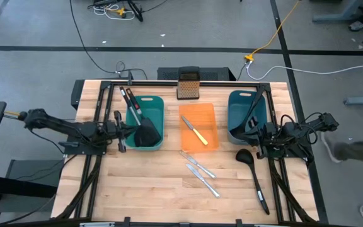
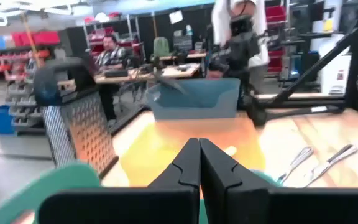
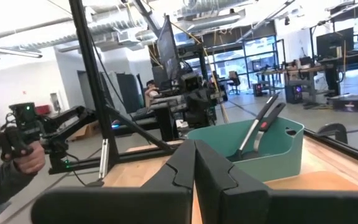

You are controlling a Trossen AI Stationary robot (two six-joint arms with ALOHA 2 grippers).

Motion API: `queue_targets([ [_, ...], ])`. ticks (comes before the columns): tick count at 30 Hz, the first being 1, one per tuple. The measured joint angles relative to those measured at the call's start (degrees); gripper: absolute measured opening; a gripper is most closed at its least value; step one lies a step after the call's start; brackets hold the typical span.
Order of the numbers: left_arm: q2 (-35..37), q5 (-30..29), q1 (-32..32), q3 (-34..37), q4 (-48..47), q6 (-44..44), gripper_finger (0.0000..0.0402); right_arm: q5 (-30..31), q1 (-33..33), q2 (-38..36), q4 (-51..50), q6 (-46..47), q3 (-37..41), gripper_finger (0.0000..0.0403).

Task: Pick & Place Kitchen Items
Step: Put the bottom silver knife into the orange bin

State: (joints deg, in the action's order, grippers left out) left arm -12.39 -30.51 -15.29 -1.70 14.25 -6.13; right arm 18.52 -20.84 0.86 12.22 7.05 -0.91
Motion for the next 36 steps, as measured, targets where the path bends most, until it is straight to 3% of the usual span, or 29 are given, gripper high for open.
queue_targets([
  [11, 1.26, 0.0, -0.59, 1.14, 0.29, -2.0, 0.001, 0.2, 0.0, 0.04, -0.8, -4.4, 0.0, 0.0009],
  [15, 1.19, -1.72, -0.59, 1.14, 0.27, -2.08, 0.0022, 7.33, 0.03, 0.93, -0.92, -3.03, -0.36, 0.0009],
  [18, 1.19, -1.77, -0.59, 1.08, 0.27, -2.18, 0.0024, 8.1, -0.02, 4.74, -0.93, -2.57, -3.34, 0.0009],
  [24, 1.19, -1.83, -0.59, 0.88, 2.09, -3.37, 0.0017, 11.51, -0.43, 25.78, -6.7, -0.18, -18.56, 0.0009],
  [29, 1.19, -1.81, -0.59, 0.77, 3.54, -3.49, 0.0013, 14.03, -2.29, 47.46, -28.84, 7.87, -39.53, 0.0009],
  [36, 1.18, -0.54, -0.59, 0.77, 2.08, 1.17, 0.0013, 6.22, -7.08, 75.61, -55.62, 28.34, -63.92, 0.0009],
])
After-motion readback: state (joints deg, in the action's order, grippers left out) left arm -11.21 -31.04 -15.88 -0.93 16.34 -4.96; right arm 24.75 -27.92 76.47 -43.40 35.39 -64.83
